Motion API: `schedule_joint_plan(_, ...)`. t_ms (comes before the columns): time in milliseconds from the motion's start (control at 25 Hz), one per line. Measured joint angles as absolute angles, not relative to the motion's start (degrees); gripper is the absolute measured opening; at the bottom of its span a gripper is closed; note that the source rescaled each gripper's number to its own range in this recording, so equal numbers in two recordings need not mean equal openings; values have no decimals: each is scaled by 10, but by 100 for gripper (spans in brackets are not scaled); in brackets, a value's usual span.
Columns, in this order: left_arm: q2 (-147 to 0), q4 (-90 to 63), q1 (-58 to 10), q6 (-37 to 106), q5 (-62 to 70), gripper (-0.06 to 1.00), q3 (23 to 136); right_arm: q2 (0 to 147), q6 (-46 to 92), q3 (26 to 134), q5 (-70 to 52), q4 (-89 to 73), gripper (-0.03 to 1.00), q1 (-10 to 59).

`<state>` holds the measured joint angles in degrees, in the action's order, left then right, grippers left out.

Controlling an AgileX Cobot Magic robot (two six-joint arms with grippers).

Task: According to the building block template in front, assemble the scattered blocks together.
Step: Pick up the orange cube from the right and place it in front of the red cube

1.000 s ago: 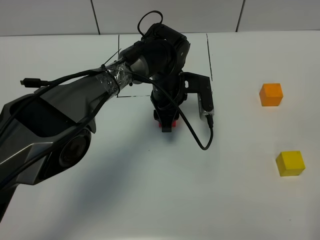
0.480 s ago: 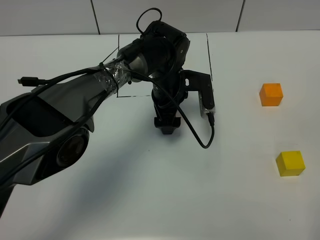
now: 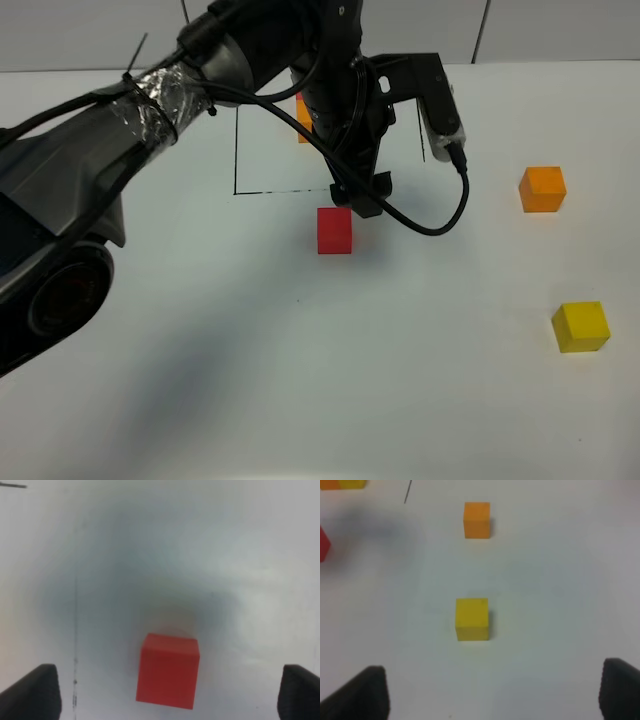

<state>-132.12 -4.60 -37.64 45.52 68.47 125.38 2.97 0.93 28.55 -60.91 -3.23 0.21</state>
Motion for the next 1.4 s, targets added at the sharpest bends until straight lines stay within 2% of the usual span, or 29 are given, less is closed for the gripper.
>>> schedule_joint_plan(480, -1257, 46, -361, 273, 681, 91, 1239, 30, 9, 285, -609, -32, 80, 2)
schedule_joint_plan(680, -1252, 57, -300, 200, 683, 87, 1211, 30, 9, 285, -609, -32, 80, 2)
schedule_joint_plan(920, -1207, 71, -207, 145, 667, 73, 1127, 30, 9, 285, -609, -33, 80, 2)
schedule_joint_plan(1200, -1101, 72, -116, 118, 573, 71, 973, 30, 9, 285, -609, -43, 80, 2)
schedule_joint_plan(1400, -1012, 76, -98, 115, 544, 73, 901, 30, 9, 285, -609, -43, 80, 2)
